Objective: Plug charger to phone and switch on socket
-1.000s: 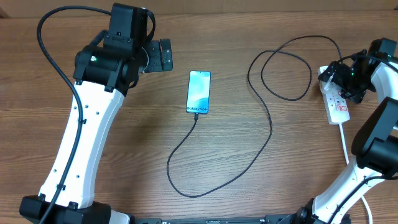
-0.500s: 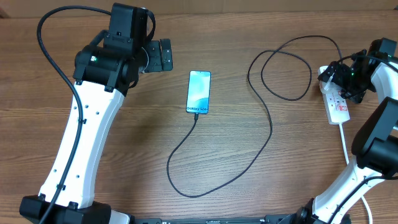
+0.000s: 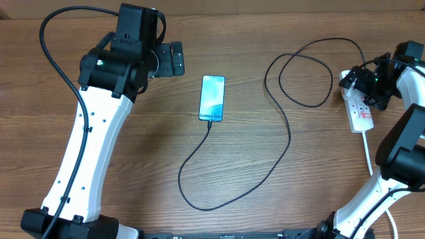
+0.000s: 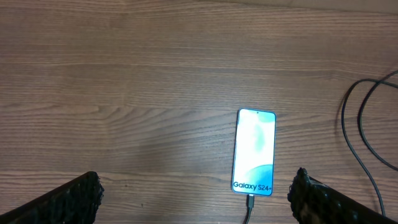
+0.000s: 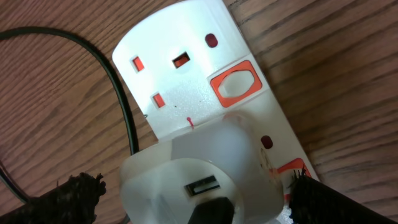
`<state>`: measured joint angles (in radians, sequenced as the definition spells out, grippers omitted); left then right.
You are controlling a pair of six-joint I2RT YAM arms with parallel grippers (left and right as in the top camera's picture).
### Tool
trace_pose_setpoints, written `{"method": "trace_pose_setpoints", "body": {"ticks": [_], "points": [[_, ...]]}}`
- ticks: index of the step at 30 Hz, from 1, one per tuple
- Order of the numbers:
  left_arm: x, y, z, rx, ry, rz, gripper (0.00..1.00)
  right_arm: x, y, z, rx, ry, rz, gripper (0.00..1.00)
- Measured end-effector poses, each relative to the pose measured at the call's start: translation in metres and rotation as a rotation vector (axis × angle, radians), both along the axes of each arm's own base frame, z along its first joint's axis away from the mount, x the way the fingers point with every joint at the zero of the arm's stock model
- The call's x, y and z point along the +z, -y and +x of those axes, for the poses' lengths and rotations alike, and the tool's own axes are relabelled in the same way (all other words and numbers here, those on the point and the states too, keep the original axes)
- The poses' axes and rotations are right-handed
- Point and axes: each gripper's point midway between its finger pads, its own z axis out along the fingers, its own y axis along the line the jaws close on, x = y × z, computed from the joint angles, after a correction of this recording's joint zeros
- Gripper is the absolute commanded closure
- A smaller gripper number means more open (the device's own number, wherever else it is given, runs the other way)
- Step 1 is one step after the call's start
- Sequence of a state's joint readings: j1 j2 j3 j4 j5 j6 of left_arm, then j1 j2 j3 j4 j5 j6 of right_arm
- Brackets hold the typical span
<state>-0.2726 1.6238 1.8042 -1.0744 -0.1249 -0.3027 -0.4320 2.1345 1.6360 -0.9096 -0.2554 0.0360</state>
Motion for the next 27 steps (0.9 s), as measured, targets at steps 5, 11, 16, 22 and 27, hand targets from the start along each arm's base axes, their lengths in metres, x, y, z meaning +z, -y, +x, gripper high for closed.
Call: {"method": "trace_pose_setpoints", "body": {"ticks": [5, 11, 16, 22, 27], "points": [[0.000, 0.000, 0.000, 0.000, 0.000, 0.000, 0.00, 0.000, -0.001, 0.000, 0.008, 0.002, 0.000, 0.00], [0.000, 0.000, 0.000, 0.000, 0.000, 0.000, 0.00, 0.000, -0.002, -0.001, 0.019, 0.006, 0.006, 0.00], [0.000, 0.000, 0.000, 0.000, 0.000, 0.000, 0.00, 0.003, -0.008, 0.000, 0.040, 0.019, 0.031, 0.00], [0.000, 0.000, 0.000, 0.000, 0.000, 0.000, 0.00, 0.005, -0.010, 0.001, 0.049, 0.034, 0.050, 0.00], [0.000, 0.000, 0.000, 0.000, 0.000, 0.000, 0.00, 0.005, -0.010, 0.001, 0.049, 0.034, 0.052, 0.00]]}}
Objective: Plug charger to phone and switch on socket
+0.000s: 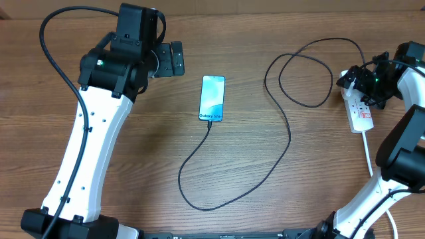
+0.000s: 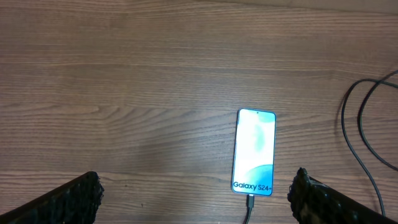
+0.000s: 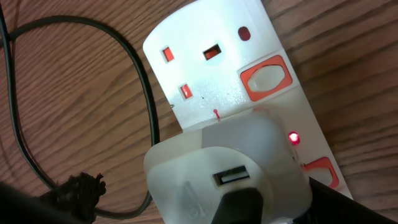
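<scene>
The phone (image 1: 212,97) lies screen up and lit at the table's middle, with the black cable (image 1: 279,156) plugged into its near end. In the left wrist view the phone (image 2: 255,151) sits ahead of my left gripper (image 2: 196,202), which hangs open above bare wood. At the far right, the white power strip (image 1: 360,109) holds the white charger (image 3: 224,177). A red indicator light (image 3: 293,137) glows beside the charger. My right gripper (image 3: 205,208) is open, its fingers (image 3: 78,193) on either side of the charger. The orange switch (image 3: 320,173) shows by the right finger.
The cable loops widely across the right half of the table (image 1: 319,63). A second, free socket (image 3: 205,56) with its own orange switch (image 3: 264,78) lies farther along the strip. The strip's white lead (image 1: 367,149) runs toward the near edge.
The red light next to the charger was dark and is now lit. My right gripper has shifted slightly, so more of the strip and cable shows. The left arm and phone are unchanged.
</scene>
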`<state>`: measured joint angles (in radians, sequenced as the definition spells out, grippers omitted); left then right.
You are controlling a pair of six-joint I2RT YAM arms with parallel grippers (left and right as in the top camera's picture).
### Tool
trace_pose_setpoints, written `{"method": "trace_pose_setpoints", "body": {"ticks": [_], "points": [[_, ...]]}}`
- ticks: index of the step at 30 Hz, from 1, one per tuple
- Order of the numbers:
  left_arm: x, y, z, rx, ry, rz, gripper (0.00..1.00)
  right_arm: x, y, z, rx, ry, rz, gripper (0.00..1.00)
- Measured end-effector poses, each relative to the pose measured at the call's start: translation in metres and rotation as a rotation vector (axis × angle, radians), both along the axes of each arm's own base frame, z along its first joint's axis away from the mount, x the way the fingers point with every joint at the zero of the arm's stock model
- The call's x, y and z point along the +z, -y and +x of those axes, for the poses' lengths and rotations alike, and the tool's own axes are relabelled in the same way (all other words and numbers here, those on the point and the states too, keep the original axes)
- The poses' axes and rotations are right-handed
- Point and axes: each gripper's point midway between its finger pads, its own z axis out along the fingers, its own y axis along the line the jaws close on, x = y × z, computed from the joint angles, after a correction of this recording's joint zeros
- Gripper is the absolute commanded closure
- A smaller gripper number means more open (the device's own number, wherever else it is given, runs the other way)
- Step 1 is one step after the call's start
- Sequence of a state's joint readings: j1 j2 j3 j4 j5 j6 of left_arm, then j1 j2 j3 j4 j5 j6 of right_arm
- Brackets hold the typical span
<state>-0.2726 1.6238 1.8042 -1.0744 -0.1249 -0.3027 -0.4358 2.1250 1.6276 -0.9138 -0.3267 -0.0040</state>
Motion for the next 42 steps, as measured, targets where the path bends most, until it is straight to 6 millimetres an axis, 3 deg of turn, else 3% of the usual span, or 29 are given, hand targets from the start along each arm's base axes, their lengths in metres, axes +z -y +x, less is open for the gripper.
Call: {"method": "trace_pose_setpoints", "body": {"ticks": [8, 15, 21, 24, 27, 30, 36, 38, 42], "points": [[0.000, 0.000, 0.000, 0.000, 0.000, 0.000, 0.00, -0.001, 0.002, 0.000, -0.071, -0.031, -0.015, 0.00], [0.000, 0.000, 0.000, 0.000, 0.000, 0.000, 0.00, 0.000, -0.012, -0.004, -0.095, -0.073, 0.011, 0.00], [0.000, 0.000, 0.000, 0.000, 0.000, 0.000, 0.00, 0.010, -0.009, -0.019, -0.163, -0.120, -0.031, 0.00], [0.000, 0.000, 0.000, 0.000, 0.000, 0.000, 0.01, 0.037, -0.004, -0.025, -0.208, -0.098, -0.071, 0.00], [0.000, 0.000, 0.000, 0.000, 0.000, 0.000, 0.00, 0.078, -0.003, -0.032, -0.239, -0.036, -0.104, 0.00], [0.000, 0.000, 0.000, 0.000, 0.000, 0.000, 0.00, 0.121, -0.007, -0.045, -0.258, 0.030, -0.127, 0.00], [0.000, 0.000, 0.000, 0.000, 0.000, 0.000, 0.00, 0.186, -0.020, -0.068, -0.265, 0.165, -0.139, 0.00], [0.000, 0.000, 0.000, 0.000, 0.000, 0.000, 0.00, 0.198, -0.023, -0.071, -0.264, 0.198, -0.138, 0.00], [0.000, 0.000, 0.000, 0.000, 0.000, 0.000, 0.00, 0.199, -0.024, -0.072, -0.264, 0.201, -0.132, 0.00]]}}
